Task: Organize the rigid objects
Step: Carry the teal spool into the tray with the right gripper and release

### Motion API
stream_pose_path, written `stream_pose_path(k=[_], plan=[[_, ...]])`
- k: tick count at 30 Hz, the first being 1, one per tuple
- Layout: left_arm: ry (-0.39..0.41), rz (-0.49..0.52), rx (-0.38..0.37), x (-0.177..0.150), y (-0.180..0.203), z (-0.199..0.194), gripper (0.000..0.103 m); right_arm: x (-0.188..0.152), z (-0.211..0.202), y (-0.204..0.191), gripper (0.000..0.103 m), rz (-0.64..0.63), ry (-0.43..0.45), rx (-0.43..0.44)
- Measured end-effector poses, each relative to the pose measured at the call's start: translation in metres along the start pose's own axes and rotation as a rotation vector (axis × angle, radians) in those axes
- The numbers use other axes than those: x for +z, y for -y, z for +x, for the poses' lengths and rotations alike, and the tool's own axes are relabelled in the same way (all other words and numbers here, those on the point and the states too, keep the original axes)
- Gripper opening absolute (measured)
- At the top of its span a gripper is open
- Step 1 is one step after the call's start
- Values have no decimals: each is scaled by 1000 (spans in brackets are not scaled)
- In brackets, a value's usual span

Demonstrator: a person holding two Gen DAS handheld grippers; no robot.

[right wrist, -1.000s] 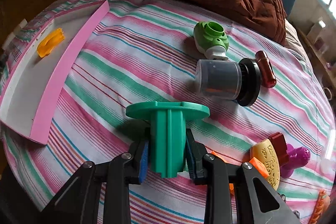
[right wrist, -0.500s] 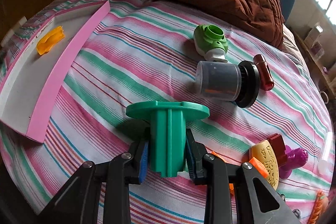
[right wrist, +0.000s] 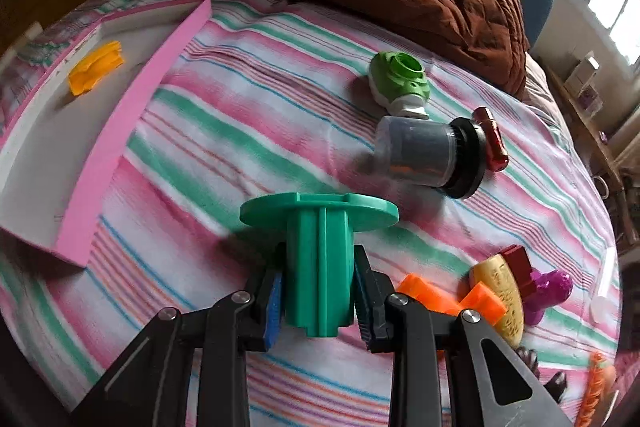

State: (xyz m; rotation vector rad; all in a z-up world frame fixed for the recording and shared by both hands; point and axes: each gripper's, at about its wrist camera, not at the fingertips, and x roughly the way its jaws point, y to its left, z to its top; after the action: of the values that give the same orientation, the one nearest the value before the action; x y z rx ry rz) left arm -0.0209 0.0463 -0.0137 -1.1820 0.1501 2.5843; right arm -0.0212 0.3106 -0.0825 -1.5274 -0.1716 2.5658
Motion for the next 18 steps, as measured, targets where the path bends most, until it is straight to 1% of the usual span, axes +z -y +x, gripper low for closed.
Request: stream_pose_path(k=[3,5,9,13,18], plan=[[-4,-14,-2,-3,-5,0,36,-5,-5,-5,30,17,1,2],[-3,-22,0,-5,-9,0,36,-7,-8,-8,30,34,-3,19],[-1,-48,6,-7,-20,-1,36,-10,-17,-17,30,72,-11,98],[-1,-71,16,-9,-31,-2,36,0,-30,-19,30,118,26,136],[-3,-100,29,-15,-44,-3,36,22,-57,-36,30,94,101,185]])
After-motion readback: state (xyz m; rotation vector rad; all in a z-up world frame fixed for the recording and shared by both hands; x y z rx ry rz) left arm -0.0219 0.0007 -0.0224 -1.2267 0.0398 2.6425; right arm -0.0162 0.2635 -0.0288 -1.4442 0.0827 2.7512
